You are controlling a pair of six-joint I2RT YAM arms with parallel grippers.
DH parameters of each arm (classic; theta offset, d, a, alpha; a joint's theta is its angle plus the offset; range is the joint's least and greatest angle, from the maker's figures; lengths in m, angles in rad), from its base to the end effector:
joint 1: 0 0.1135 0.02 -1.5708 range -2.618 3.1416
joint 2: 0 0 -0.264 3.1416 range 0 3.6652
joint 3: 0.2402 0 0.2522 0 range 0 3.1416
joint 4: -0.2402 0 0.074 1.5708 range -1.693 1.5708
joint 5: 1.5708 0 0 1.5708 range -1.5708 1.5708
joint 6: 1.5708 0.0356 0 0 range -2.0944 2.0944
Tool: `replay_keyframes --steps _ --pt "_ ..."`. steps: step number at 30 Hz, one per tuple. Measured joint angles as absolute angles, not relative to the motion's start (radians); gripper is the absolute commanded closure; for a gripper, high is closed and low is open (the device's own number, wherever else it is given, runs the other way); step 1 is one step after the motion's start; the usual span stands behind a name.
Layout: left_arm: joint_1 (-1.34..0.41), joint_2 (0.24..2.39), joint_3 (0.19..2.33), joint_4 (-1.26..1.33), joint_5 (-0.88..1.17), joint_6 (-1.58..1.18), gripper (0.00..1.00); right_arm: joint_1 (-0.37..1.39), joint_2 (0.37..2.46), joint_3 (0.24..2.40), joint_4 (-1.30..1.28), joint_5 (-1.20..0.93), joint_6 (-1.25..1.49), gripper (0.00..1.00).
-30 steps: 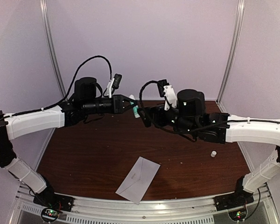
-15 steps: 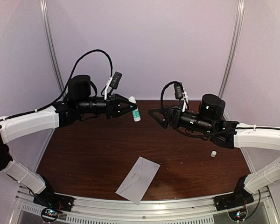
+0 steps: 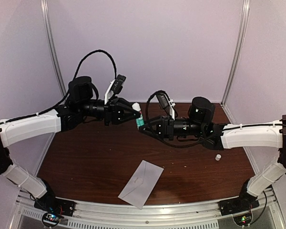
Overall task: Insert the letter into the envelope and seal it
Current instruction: Screw the solid glue.
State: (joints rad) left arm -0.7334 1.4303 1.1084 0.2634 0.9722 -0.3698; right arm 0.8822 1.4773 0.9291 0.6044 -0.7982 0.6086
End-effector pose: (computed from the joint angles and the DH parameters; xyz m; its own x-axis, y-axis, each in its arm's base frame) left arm 0.2242 -0.2416 0.3488 -0.3983 0.0847 -0.9133 0.9073 -0.1103 -0.4058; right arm 0.1928 0.2744 0.3054 -0.5386 -0.0264 -0.8421 -0.8353 -0.1138 0.5378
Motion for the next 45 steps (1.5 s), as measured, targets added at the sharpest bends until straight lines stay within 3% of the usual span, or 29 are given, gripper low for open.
replay_keyframes --steps 7,18,29,37,45 --pt "-0.735 1.430 1.106 0.282 1.008 -0.379 0.87 0.892 1.494 0.933 0.663 -0.864 0.639 0.56" --pt "-0.742 1.429 1.106 0.299 1.036 -0.392 0.88 0.891 1.513 0.933 0.718 -0.910 0.681 0.68" --pt "-0.744 1.419 1.106 0.304 1.045 -0.425 0.88 0.891 1.513 0.930 0.748 -0.939 0.668 0.92" --pt "-0.744 1.419 1.106 0.292 1.032 -0.418 0.89 0.891 1.509 0.931 0.722 -0.914 0.644 0.99" --pt "-0.733 1.416 1.106 0.248 0.905 -0.403 0.90 0.892 1.456 0.984 0.462 -0.729 0.518 1.00"
